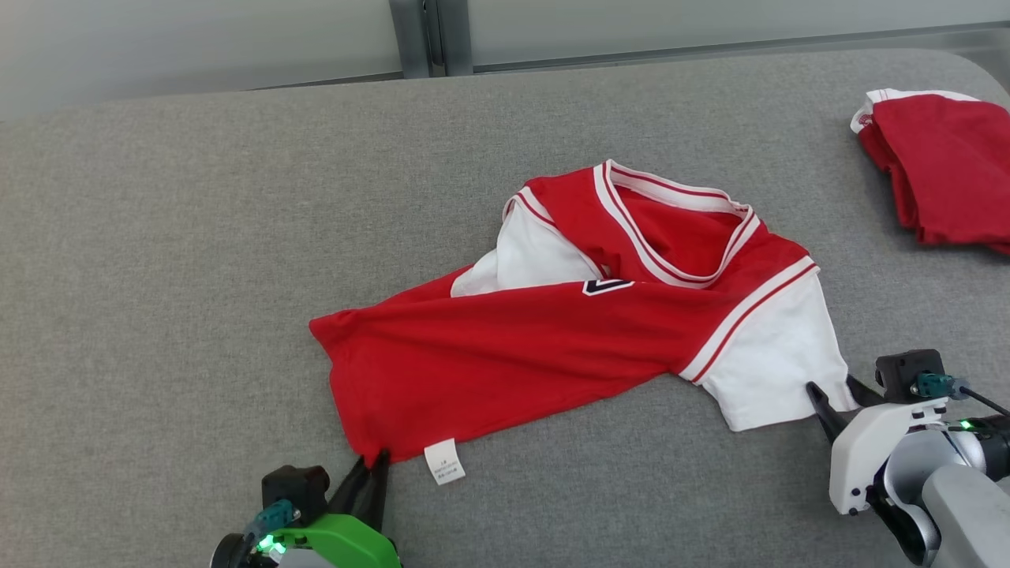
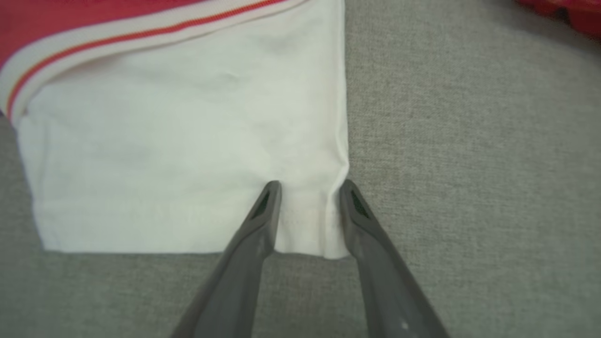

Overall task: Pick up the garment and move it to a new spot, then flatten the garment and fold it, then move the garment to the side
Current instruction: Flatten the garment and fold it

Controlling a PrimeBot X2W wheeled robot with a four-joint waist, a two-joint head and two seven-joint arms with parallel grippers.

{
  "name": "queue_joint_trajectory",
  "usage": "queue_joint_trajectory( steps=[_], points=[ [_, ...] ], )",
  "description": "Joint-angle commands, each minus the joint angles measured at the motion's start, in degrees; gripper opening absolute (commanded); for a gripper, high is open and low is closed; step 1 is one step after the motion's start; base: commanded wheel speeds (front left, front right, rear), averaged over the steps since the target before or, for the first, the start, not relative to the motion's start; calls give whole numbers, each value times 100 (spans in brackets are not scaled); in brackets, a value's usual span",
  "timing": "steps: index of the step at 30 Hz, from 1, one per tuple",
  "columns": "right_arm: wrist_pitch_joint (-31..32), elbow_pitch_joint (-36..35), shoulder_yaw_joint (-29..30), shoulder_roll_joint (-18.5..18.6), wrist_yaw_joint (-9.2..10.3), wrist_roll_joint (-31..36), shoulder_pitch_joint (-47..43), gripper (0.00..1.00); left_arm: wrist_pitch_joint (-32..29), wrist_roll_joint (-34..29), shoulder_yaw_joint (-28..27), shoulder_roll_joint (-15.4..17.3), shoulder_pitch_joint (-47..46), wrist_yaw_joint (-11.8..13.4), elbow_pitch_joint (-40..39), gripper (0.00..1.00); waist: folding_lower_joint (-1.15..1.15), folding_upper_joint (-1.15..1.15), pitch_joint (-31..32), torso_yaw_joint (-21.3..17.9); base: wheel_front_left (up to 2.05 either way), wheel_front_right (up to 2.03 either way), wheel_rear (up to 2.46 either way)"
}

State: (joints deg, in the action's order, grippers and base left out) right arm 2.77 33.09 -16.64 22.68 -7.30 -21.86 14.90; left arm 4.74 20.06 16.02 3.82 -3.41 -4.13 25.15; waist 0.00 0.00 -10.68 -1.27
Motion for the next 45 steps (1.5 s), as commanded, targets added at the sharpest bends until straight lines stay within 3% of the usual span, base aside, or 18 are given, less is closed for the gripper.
queue_joint_trajectory(
  steps=[1,7,11,15,18,21,25,28,31,33,35,39,40,45],
  points=[
    [120,2,-171,-59,-33,-235,-9,0,-138,63,90,-24,-49,-74,138,0,0,0,16,-8,0,0,0],
    [92,-1176,113,328,-18,-1678,-223,0,-430,821,36,-33,-31,-265,-521,0,0,0,127,-9,0,0,0],
    [221,-2979,899,527,-20,-3202,-648,0,-921,1605,-3,139,217,-327,-2124,0,0,0,101,-34,0,0,0],
    [508,-4598,2060,718,-19,-4407,-755,0,-1713,2228,-121,613,171,-340,-4152,0,0,0,-134,-139,0,0,0],
    [880,-5209,2811,820,-19,-4969,-305,0,-2410,2658,-388,885,-441,-175,-5370,0,0,0,-433,-157,0,0,0],
    [1270,-5203,3210,831,-20,-5256,490,0,-3084,2980,-688,1093,-1467,113,-5786,0,0,0,-806,-165,0,0,0],
    [1776,-4429,3300,712,-20,-4852,2080,0,-3817,3125,-888,1276,-3323,447,-5249,0,0,0,-1491,-146,0,0,0],
    [2129,-3567,3137,367,-20,-3976,3652,0,-4087,2924,-832,1296,-4773,606,-4164,0,0,0,-2056,-120,0,0,0],
    [2184,-2608,3098,-219,-19,-2847,5212,0,-3913,2512,-702,1257,-6035,544,-2934,0,0,0,-2519,-114,0,0,0],
    [1969,-2067,3172,-652,-19,-2204,6032,0,-3452,2199,-734,1190,-6712,526,-2158,0,0,0,-2683,-153,0,0,0],
    [1631,-1661,3309,-1035,-19,-1725,6741,0,-2705,1794,-698,1159,-7393,338,-1588,0,0,0,-2814,-207,0,0,0],
    [1056,-1123,3513,-1544,-18,-1269,7414,0,-1606,1183,-404,1032,-8148,46,-419,0,0,0,-2960,-295,0,0,0],
    [924,-993,3379,-1647,-20,-1202,7358,0,-1072,932,-220,989,-8299,-68,102,0,0,0,-2868,-313,0,0,0],
    [804,-1116,2784,-1642,-19,-1429,6329,0,-74,833,89,839,-7719,-238,1009,0,0,0,-2597,-338,0,0,0]
  ],
)
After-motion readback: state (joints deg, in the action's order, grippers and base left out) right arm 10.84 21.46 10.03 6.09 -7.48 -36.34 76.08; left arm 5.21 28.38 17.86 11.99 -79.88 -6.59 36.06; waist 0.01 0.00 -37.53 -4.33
